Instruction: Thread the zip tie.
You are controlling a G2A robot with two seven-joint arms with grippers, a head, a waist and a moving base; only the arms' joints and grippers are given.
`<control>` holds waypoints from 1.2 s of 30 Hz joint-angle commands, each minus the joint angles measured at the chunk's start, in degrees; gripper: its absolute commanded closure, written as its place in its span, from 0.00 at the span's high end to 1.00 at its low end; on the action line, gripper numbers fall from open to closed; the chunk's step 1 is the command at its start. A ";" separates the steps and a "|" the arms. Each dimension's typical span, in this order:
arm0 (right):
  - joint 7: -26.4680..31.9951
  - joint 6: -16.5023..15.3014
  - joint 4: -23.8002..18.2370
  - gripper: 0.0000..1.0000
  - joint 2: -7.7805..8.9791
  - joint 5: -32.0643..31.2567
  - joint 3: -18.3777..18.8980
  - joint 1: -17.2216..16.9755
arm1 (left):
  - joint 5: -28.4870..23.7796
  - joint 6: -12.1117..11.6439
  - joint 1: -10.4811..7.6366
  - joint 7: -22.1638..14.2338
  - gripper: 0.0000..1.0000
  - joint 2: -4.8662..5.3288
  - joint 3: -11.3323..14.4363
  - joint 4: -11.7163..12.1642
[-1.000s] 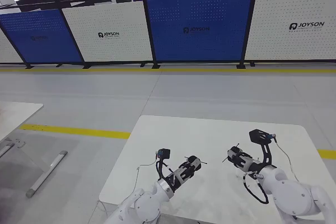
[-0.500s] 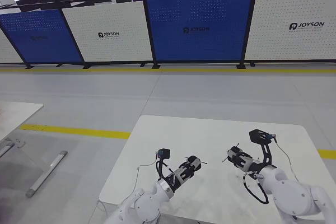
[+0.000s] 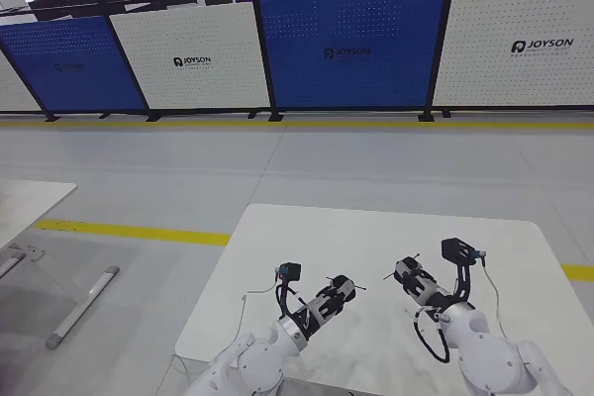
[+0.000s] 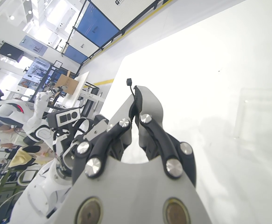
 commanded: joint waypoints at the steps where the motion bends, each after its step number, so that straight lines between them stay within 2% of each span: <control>1: 0.11 -0.01 -0.03 0.00 0.01 0.01 0.03 0.01 | 0.00 0.00 0.00 0.00 0.00 0.00 0.00 0.00; 3: 0.11 -0.01 -0.03 0.00 0.01 0.01 0.03 0.01 | -0.37 0.31 -0.02 0.33 0.00 -0.04 -0.01 0.10; 9: 0.11 -0.01 -0.03 0.00 0.01 0.01 0.03 0.01 | -3.03 3.61 -1.69 5.61 0.00 -0.87 0.93 1.38; 17: -0.28 -0.26 0.24 0.00 0.00 0.09 0.09 -0.16 | -3.03 3.76 -1.80 5.68 0.00 -0.90 1.01 1.49; 21: -2.54 -4.14 0.98 0.00 -0.24 3.56 0.27 -1.11 | -3.03 3.76 -1.80 5.68 0.00 -0.90 1.01 1.49; 24: -6.59 -7.36 1.99 0.00 -0.60 4.34 -1.04 -1.92 | -3.03 3.76 -1.80 5.68 0.00 -0.90 1.01 1.49; 26: -8.45 -8.36 3.23 0.00 -0.91 4.74 -2.26 -1.86 | -3.03 3.76 -1.80 5.68 0.00 -0.90 1.01 1.49; 29: -11.19 -8.59 5.41 0.00 -1.39 3.86 -4.13 -1.09 | -3.03 3.76 -1.80 5.68 0.00 -0.90 1.01 1.49; 36: -11.19 -8.59 5.41 0.00 -1.39 3.86 -4.13 -1.09 | -3.03 3.76 -1.80 5.68 0.00 -0.90 1.01 1.49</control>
